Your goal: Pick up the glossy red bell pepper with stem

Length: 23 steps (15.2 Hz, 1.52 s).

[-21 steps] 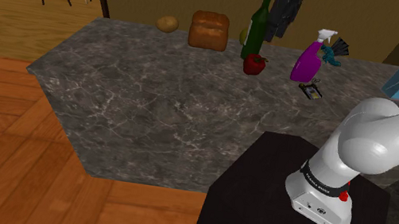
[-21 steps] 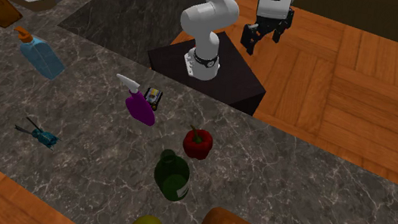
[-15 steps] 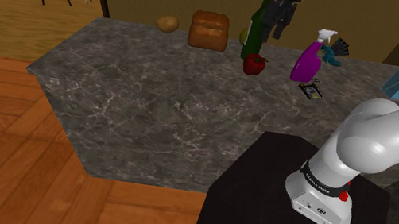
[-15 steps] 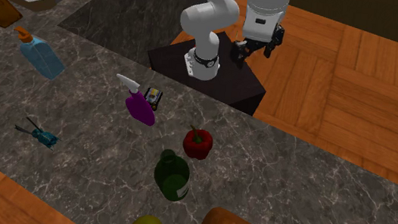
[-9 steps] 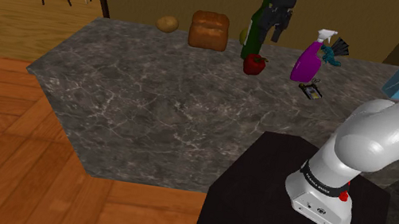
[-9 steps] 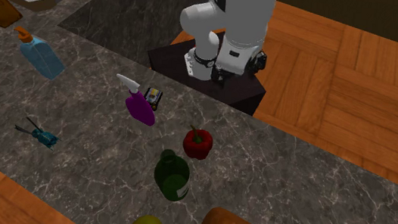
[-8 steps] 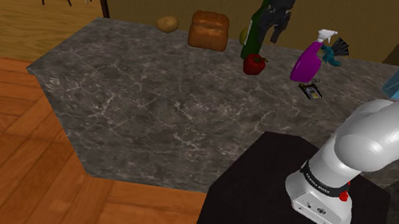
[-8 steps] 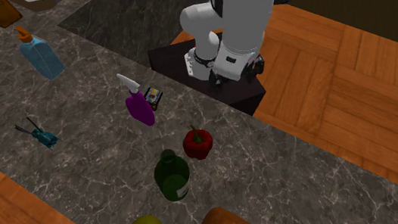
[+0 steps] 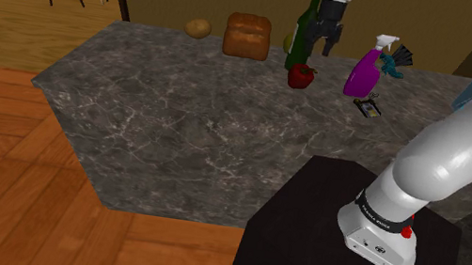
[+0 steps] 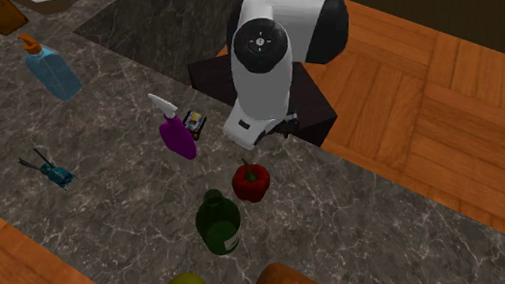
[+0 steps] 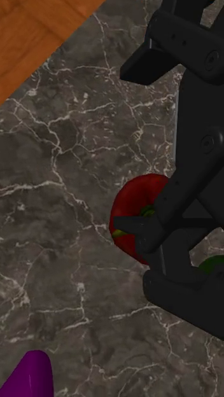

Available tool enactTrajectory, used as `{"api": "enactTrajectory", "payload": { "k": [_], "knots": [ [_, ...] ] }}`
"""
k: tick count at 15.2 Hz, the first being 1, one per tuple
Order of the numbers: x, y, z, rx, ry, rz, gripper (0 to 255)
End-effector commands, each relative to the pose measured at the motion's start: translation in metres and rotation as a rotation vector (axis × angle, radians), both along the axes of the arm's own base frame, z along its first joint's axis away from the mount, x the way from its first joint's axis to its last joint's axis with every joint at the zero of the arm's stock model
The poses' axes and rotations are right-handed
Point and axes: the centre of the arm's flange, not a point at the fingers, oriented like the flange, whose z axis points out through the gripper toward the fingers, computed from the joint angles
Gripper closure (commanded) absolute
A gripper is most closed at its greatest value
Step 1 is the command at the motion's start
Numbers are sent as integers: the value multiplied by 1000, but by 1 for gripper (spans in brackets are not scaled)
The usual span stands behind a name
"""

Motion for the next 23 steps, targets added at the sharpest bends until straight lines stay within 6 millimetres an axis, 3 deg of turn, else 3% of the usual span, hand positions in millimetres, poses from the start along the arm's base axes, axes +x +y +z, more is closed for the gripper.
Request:
{"api": "enactTrajectory", "payload": {
  "k": [1, 5, 12, 14, 15, 23],
  "knots": [
    [5, -24, -15, 3, 20, -34, 0],
    [13, -65, -38, 9, 52, -90, 0],
    [13, -65, -78, 9, 52, -90, 0],
    [13, -65, -78, 9, 52, -90, 0],
    [13, -65, -78, 9, 52, -90, 255],
    [13, -65, -78, 9, 52, -90, 255]
  ]
}}
